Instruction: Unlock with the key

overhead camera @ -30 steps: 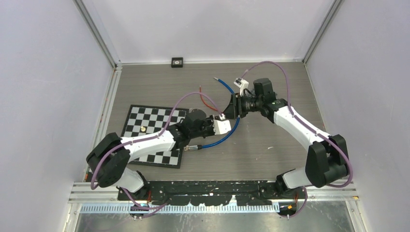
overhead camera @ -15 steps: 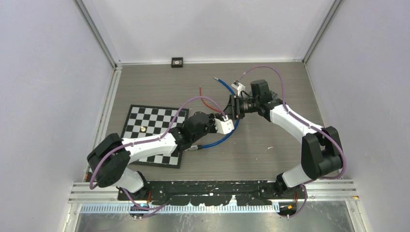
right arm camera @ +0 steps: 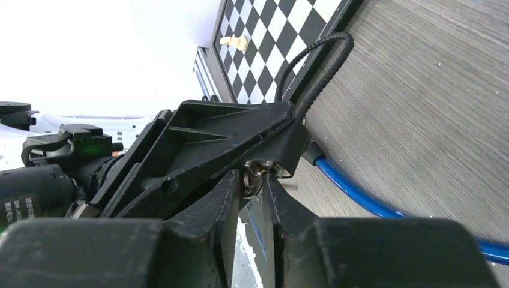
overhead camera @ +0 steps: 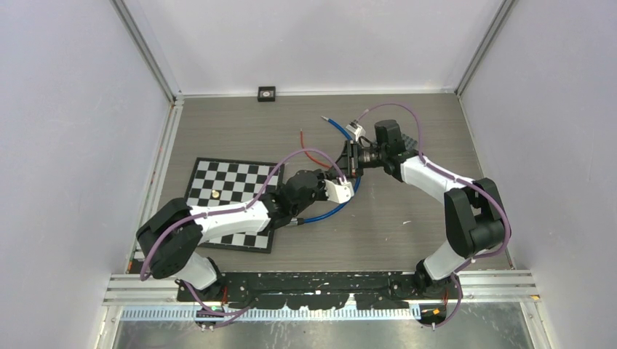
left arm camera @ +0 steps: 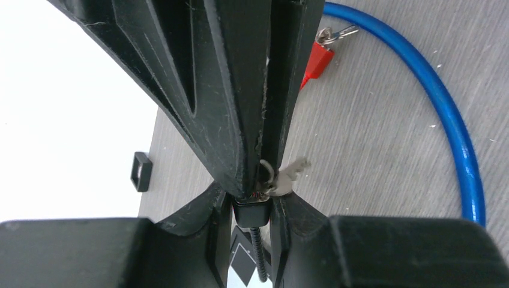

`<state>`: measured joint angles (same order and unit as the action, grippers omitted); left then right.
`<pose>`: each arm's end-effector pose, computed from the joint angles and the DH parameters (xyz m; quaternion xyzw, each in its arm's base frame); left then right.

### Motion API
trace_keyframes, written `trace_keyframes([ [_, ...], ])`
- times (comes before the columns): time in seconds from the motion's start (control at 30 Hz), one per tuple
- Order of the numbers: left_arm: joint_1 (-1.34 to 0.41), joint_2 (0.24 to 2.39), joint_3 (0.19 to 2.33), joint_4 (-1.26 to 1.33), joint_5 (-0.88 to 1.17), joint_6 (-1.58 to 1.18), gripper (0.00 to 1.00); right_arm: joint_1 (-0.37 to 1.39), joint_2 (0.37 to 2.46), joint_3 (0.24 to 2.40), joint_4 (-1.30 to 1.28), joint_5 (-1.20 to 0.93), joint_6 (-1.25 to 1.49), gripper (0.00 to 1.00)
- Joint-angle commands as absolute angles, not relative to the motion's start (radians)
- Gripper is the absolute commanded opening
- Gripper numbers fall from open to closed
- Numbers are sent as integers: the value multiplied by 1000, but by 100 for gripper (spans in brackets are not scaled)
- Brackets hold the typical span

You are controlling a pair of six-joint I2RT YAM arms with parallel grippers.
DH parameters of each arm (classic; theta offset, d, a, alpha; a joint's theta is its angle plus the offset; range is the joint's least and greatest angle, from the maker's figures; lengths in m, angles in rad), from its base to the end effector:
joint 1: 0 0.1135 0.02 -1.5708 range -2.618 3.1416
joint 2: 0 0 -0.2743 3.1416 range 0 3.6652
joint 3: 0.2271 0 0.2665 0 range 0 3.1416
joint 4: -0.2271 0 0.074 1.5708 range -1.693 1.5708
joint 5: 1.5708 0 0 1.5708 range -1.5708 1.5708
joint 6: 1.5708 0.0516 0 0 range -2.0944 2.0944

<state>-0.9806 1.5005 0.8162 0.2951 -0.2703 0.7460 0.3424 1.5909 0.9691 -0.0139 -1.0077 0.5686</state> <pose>0.2086 -0.2867 0.2225 0.5766 0.5919 0.0465 0.5612 0.3181 0.1597 0.2250 -0.1280 0.8013 0.5607 0.1649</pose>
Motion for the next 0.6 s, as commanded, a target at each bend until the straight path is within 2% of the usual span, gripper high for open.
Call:
trace_keyframes([
  [0.0, -1003, 1507, 831, 381, -287, 775, 0, 337, 1597, 973, 90, -1040, 615, 23],
  [0.13, -1013, 1516, 834, 386, -305, 792, 0, 335, 1610, 976, 94, -1032, 613, 6],
  [0.2, -1015, 1518, 834, 387, -307, 794, 0, 332, 1613, 976, 86, -1022, 602, 1],
  [0.37, -1014, 1512, 829, 388, -302, 795, 1, 316, 1596, 967, 57, -997, 558, 1],
  [0.47, -1014, 1509, 828, 381, -287, 787, 14, 307, 1574, 958, 43, -980, 529, 0],
  [0.57, -1015, 1503, 834, 352, -260, 767, 33, 297, 1558, 943, 38, -962, 503, 0],
])
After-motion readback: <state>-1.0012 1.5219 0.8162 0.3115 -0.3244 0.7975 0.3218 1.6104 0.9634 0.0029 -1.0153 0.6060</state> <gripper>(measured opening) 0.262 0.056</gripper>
